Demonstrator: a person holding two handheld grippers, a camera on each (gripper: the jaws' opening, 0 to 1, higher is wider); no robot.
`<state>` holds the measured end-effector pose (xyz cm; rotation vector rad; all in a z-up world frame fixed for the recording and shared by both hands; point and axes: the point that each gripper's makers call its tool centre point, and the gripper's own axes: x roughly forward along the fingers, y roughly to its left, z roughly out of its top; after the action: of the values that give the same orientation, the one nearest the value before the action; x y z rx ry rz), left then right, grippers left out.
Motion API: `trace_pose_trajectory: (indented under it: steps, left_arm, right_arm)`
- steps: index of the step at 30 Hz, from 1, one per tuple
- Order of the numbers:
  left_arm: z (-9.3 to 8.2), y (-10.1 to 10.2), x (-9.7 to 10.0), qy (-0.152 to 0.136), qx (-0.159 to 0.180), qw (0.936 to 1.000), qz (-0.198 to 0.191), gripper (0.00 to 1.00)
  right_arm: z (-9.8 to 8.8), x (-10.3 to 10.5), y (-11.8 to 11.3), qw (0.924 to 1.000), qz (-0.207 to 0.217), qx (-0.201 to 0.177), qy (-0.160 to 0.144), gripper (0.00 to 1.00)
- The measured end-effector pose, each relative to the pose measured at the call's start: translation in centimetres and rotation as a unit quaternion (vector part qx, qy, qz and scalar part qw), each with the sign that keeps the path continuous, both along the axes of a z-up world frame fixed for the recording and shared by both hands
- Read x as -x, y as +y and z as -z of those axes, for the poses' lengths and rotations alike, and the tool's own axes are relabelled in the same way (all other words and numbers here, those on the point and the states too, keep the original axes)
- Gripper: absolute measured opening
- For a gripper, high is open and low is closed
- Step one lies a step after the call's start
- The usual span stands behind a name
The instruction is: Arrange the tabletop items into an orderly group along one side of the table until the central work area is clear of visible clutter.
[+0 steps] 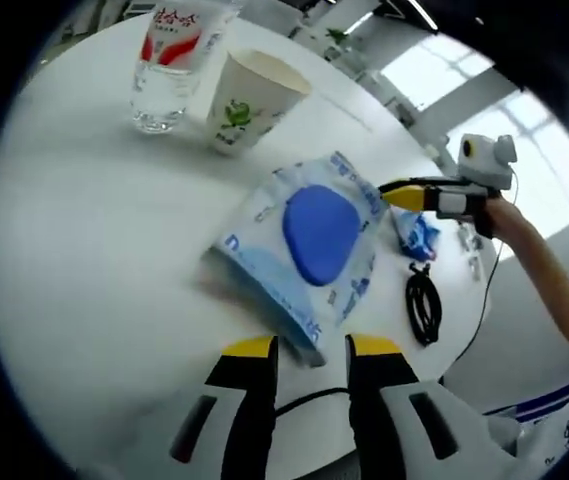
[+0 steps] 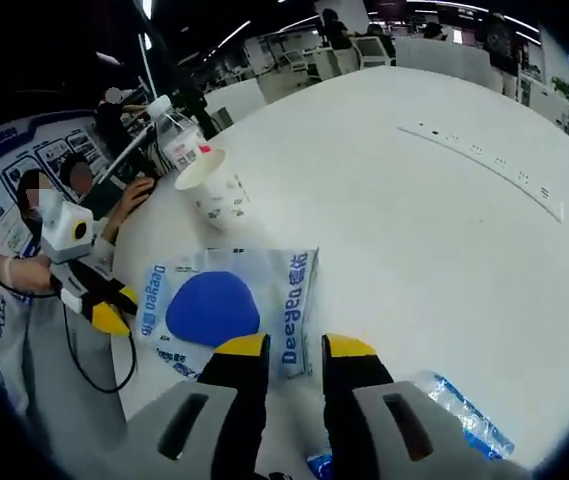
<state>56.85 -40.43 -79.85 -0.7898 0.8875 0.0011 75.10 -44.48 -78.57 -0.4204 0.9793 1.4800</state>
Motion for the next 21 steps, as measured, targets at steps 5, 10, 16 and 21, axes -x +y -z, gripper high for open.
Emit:
trace_pose_trajectory:
  steps: [5, 10, 16, 21]
  left_arm:
    - [0.21, -0.02, 0.06, 0.003, 0.001, 1.0, 0.0, 0.2]
    - [0.46, -0.11, 0.13, 0.006, 0.007, 0.9999, -0.004, 0.18]
    - [0.72, -0.16, 0.12, 0.01, 0.008, 0.9999, -0.002, 0.16]
    - [0.8, -0.15, -0.12, 0.013, 0.001, 0.9999, 0.002, 0.13]
  right_arm:
    - [0.26, -0.01, 0.11, 1.0, 0.003, 0.002, 0.007, 0.15]
    - [0.43, -0.04, 0.13, 0.9999, 0.006, 0.005, 0.013, 0.1]
    - [0.51, 0.05, 0.03, 0.9998, 0.008, 0.007, 0.018, 0.07]
    - [0.52, 0.11, 0.01, 0.9998, 0.008, 0.008, 0.018, 0.06]
